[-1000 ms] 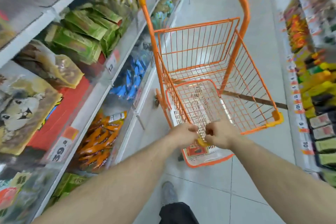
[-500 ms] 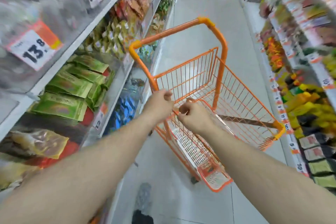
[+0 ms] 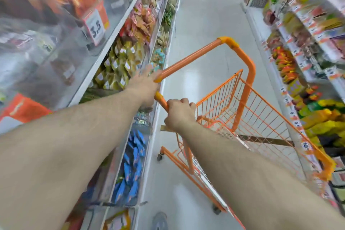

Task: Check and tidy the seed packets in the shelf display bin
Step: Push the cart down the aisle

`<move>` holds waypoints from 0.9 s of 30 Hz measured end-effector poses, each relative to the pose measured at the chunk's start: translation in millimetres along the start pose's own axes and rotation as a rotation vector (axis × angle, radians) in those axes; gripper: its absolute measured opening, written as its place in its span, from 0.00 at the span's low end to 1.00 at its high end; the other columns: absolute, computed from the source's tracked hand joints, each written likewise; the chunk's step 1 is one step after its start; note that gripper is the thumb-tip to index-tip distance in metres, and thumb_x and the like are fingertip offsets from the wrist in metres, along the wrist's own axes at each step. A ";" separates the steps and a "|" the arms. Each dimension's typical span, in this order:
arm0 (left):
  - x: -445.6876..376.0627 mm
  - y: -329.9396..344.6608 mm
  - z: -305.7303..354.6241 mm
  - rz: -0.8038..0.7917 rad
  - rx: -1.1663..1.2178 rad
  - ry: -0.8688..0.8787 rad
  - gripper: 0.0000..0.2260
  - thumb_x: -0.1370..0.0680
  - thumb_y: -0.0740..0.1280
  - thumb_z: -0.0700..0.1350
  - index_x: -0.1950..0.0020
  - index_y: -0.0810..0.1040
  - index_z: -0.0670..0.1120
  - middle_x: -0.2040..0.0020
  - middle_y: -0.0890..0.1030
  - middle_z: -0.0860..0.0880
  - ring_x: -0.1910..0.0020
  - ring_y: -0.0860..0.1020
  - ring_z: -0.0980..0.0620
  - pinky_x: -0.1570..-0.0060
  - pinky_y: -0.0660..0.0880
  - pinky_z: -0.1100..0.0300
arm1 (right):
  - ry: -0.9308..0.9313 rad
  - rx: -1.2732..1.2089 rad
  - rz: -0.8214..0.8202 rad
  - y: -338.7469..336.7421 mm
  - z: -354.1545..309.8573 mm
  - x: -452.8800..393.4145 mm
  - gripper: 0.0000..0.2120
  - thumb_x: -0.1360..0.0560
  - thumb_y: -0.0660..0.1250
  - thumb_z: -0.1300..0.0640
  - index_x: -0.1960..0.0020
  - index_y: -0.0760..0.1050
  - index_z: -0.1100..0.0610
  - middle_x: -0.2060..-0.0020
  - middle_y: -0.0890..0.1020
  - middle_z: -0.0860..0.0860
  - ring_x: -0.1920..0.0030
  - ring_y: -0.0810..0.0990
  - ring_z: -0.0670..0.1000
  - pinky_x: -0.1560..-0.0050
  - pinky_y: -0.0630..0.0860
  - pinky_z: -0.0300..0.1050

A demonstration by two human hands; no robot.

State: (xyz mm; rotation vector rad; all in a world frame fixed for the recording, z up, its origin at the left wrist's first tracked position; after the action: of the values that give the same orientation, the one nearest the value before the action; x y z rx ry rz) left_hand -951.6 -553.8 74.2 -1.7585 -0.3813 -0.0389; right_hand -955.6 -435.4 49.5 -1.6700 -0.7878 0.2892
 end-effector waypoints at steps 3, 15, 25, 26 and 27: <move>-3.8 3.2 1.3 0.070 -0.011 -0.031 0.18 0.24 0.65 0.49 0.34 0.74 0.51 0.20 0.46 0.50 0.21 0.42 0.41 0.25 0.50 0.41 | -0.041 0.060 0.016 -5.0 -1.3 -8.8 0.07 0.29 0.64 0.59 0.54 0.70 0.50 0.57 0.75 0.49 0.44 0.68 0.56 0.44 0.63 0.55; 31.4 3.5 34.9 0.114 -0.099 0.034 0.13 0.22 0.66 0.54 0.39 0.79 0.52 0.20 0.49 0.50 0.23 0.39 0.37 0.26 0.45 0.39 | -0.112 0.248 -0.065 -5.4 21.6 22.9 0.14 0.29 0.65 0.58 0.45 0.76 0.46 0.43 0.77 0.48 0.32 0.61 0.60 0.30 0.51 0.66; 77.4 -11.3 121.1 0.032 -0.074 0.208 0.20 0.22 0.58 0.55 0.37 0.78 0.46 0.36 0.77 0.49 0.23 0.54 0.43 0.25 0.44 0.39 | -0.188 0.490 0.070 -17.1 89.0 80.8 0.16 0.27 0.66 0.53 0.40 0.76 0.41 0.46 0.74 0.50 0.40 0.67 0.57 0.40 0.61 0.56; 82.1 -13.0 133.2 0.016 -0.081 0.218 0.21 0.22 0.57 0.56 0.37 0.78 0.46 0.37 0.77 0.48 0.24 0.57 0.42 0.25 0.44 0.39 | -0.188 0.520 0.061 -18.8 97.9 88.9 0.16 0.26 0.66 0.52 0.39 0.75 0.41 0.46 0.74 0.51 0.40 0.68 0.58 0.40 0.61 0.56; 86.7 -13.9 145.2 0.007 -0.085 0.221 0.22 0.22 0.56 0.56 0.37 0.79 0.45 0.37 0.78 0.47 0.26 0.59 0.42 0.26 0.43 0.38 | -0.182 0.542 0.032 -20.1 107.3 97.5 0.16 0.25 0.65 0.52 0.39 0.75 0.41 0.46 0.76 0.50 0.40 0.70 0.58 0.40 0.61 0.55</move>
State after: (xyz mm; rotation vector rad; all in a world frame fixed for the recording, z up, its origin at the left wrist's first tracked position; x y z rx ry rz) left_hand -899.8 -392.2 74.6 -1.8174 -0.2149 -0.2453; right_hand -952.8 -289.6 62.0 -1.1551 -0.7354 0.6251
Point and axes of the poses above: each hand's wrist, its own x-axis away from the middle knuckle, its own y-axis out of the palm, z = x × y, the point moved 8 cm from there along -x, towards the middle knuckle
